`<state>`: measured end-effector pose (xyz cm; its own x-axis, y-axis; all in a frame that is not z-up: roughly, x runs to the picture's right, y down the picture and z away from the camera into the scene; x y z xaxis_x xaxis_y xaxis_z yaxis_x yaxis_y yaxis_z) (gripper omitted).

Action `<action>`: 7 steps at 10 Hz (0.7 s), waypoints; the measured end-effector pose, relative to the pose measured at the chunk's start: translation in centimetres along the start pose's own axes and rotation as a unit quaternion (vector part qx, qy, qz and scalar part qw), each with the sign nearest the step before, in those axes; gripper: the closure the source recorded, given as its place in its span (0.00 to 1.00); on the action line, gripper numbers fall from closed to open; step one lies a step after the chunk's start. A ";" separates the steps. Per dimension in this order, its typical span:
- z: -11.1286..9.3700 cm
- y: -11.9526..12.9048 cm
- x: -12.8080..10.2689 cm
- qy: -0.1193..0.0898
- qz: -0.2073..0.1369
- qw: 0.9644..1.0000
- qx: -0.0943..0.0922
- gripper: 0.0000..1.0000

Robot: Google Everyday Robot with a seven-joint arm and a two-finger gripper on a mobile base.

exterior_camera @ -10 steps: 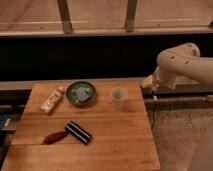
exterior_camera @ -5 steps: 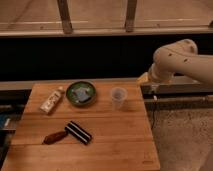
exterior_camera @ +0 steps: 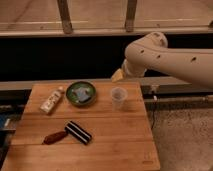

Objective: Place the pepper in the ceramic cup

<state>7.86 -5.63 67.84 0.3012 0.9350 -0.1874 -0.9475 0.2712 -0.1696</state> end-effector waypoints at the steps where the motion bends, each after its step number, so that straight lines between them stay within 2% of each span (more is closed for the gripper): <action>1: -0.1 2.6 -0.6 -0.004 -0.028 0.999 -0.015 0.20; 2: -0.2 5.9 -1.0 -0.005 -0.064 0.997 -0.034 0.20; 3: -0.2 6.9 -1.1 -0.005 -0.074 0.996 -0.039 0.20; 7: -0.2 6.6 -1.0 -0.005 -0.073 0.997 -0.038 0.20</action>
<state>1.30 -4.82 66.69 0.4337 0.8891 -0.1465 -0.8826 0.3865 -0.2676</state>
